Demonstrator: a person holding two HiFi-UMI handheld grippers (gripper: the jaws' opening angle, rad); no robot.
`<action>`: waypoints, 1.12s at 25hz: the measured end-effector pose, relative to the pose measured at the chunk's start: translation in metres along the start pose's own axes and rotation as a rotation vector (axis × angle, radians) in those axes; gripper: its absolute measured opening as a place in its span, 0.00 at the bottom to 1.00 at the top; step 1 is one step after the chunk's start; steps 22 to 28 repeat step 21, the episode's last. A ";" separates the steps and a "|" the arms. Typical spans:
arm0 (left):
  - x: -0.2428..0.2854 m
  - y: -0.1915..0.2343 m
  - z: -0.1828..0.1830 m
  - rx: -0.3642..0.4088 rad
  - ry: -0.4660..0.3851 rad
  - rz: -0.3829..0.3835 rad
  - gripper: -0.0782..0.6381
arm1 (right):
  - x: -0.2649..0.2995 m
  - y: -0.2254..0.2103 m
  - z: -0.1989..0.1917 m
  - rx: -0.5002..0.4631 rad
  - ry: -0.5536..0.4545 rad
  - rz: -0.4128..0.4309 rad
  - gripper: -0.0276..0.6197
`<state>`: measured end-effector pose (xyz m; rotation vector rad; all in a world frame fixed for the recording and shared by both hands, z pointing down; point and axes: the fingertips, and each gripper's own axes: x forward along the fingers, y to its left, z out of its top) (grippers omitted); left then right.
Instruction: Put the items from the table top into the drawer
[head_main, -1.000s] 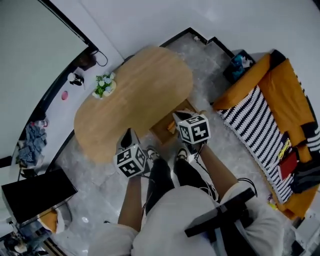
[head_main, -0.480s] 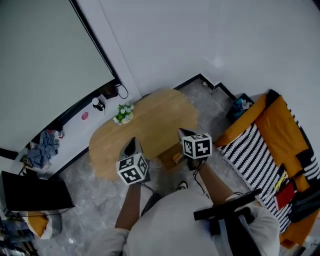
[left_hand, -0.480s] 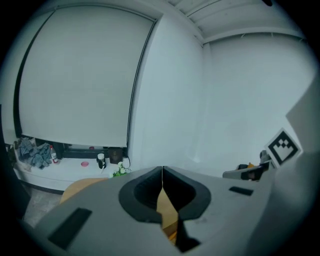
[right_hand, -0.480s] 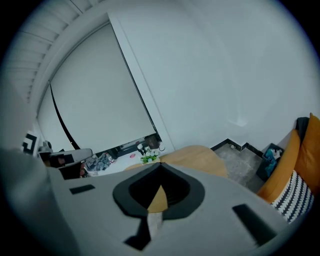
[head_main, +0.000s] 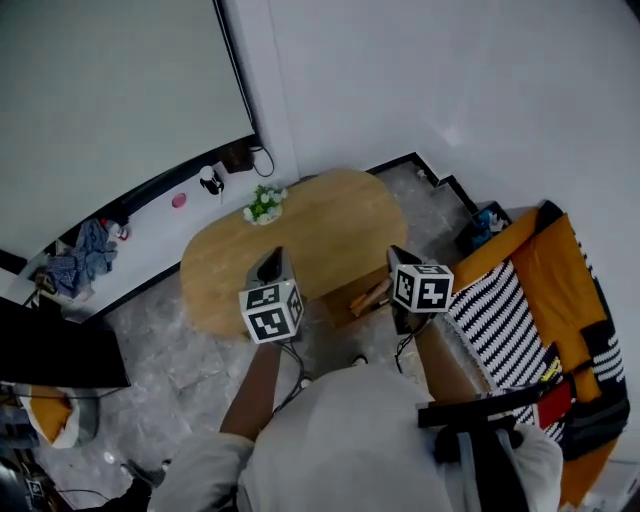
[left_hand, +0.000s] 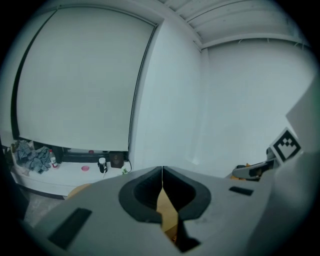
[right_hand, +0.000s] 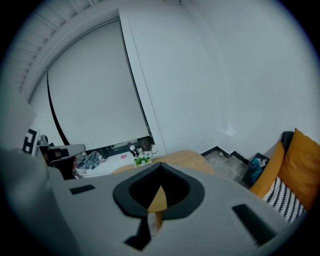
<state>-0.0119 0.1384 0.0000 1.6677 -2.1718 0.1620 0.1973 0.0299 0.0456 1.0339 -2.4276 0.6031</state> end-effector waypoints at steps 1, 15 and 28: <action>-0.001 0.002 -0.002 -0.005 0.003 0.000 0.12 | -0.002 0.002 0.001 0.002 -0.005 -0.005 0.03; -0.011 0.036 -0.014 -0.036 0.018 -0.002 0.12 | -0.004 0.024 0.003 -0.008 -0.026 -0.048 0.03; -0.013 0.036 -0.015 -0.034 0.022 -0.015 0.12 | -0.009 0.025 -0.001 0.002 -0.022 -0.061 0.03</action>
